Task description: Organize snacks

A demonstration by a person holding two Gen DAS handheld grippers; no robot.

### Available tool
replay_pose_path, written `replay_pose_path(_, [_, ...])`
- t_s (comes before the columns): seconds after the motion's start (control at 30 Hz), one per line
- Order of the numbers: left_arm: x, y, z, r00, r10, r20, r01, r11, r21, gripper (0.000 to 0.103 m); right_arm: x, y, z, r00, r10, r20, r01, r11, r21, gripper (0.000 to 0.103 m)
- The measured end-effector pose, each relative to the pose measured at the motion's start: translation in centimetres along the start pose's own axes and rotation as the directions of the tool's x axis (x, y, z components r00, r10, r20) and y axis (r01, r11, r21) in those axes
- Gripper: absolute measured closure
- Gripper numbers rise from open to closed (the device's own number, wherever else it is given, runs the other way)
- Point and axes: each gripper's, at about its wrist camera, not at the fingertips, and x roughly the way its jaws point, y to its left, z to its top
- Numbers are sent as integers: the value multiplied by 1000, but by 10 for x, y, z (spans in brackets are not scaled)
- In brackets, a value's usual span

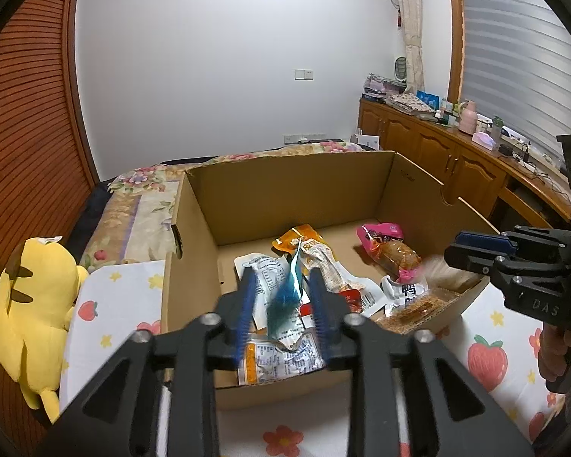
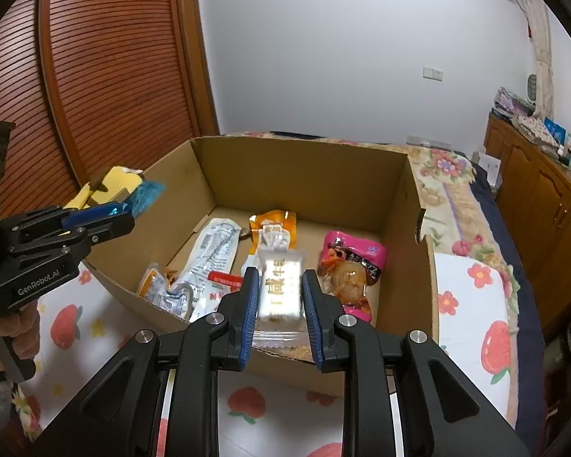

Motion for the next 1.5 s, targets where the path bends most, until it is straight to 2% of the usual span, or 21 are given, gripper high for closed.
replay_pose_path(0.1, [-4,-2,0,1000,2,9,-2,1000,2,61,-4,0,-1,1000,-1,10,1,1000,2,72])
replay_pose_path(0.27, [-19,-8,1,1000,9,19,-10,1000,9,57,-20,5,-4,999,3,37,-3,1000,3,72])
replay_pose_path(0.67, [-98,-30,-5,997,28,75,-31,999,35,52,-108,29,-27,991,-8,134,9,1000,-6,72])
replay_pose_path(0.73, [-110,-34,-6,996,24,87,-28,999,39,41,-120,33,-29,988,-13,151,13,1000,-3,68])
replay_pose_path(0.8, [-121,-34,-8,994,22,109,-27,999,40,19,-131,36,-32,986,-18,167,18,1000,3,61])
replay_pose_path(0.87, [-132,-36,-10,991,22,135,-28,999,39,11,-140,40,-34,983,-31,179,32,999,0,54])
replay_pose_path(0.97, [-144,-37,-13,989,33,145,-39,999,36,9,-150,44,-37,980,-35,198,33,999,15,46])
replay_pose_path(1.1, [-160,-41,-19,981,81,175,-88,996,33,0,-161,48,-42,969,-73,237,72,997,14,24])
replay_pose_path(1.17, [-167,-41,-23,978,97,187,-105,994,30,0,-166,50,-44,964,-92,249,93,996,7,13])
replay_pose_path(1.3, [-176,-43,-32,970,139,200,-146,989,21,0,-174,55,-53,952,-137,275,141,990,6,0])
replay_pose_path(1.5, [-188,-47,-48,965,165,203,-167,986,-11,0,-179,59,-68,946,-167,278,166,986,25,0])
